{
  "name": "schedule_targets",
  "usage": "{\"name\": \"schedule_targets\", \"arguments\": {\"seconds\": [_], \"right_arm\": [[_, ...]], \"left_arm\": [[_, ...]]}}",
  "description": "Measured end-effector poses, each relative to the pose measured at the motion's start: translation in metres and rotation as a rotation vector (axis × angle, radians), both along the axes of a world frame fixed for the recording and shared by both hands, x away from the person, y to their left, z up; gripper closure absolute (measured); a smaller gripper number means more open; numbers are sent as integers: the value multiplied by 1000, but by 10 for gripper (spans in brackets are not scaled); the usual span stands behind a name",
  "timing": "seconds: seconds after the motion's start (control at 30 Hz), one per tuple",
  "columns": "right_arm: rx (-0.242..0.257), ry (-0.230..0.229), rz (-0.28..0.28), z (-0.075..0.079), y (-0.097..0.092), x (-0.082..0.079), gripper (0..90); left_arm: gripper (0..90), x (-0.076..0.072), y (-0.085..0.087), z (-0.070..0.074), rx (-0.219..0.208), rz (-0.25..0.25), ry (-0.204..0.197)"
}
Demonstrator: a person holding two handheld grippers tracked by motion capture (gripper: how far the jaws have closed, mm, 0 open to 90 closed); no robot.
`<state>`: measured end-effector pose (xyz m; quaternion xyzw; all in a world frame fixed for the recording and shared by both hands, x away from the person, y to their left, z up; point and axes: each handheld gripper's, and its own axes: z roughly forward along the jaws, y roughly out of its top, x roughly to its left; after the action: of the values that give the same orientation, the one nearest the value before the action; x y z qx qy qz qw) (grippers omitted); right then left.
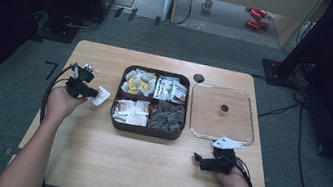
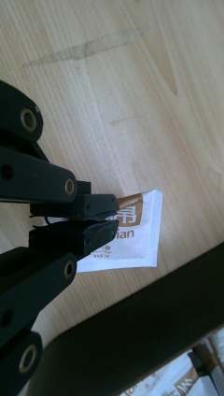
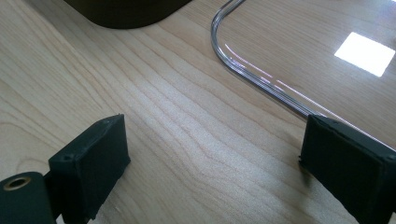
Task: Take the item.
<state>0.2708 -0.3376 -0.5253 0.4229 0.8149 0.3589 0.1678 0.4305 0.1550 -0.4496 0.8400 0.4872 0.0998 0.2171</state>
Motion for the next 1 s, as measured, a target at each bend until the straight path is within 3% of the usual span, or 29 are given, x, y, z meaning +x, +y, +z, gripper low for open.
{"name": "schedule_targets", "arguments": {"seconds": [0.17, 0.37, 0.77, 1.0], "right_arm": [[0, 0, 0, 0, 0, 0, 76], [0, 1, 0, 0, 0, 0, 76], [0, 0, 0, 0, 0, 0, 76], [0, 0, 0, 0, 0, 0, 76]], "left_arm": [[867, 0, -2, -2, 21, 1, -12], [866, 3, 0, -7, -2, 26, -12], [851, 4, 3, -21, 3, 38, 30], [707, 3, 8, -17, -16, 61, 10]]}}
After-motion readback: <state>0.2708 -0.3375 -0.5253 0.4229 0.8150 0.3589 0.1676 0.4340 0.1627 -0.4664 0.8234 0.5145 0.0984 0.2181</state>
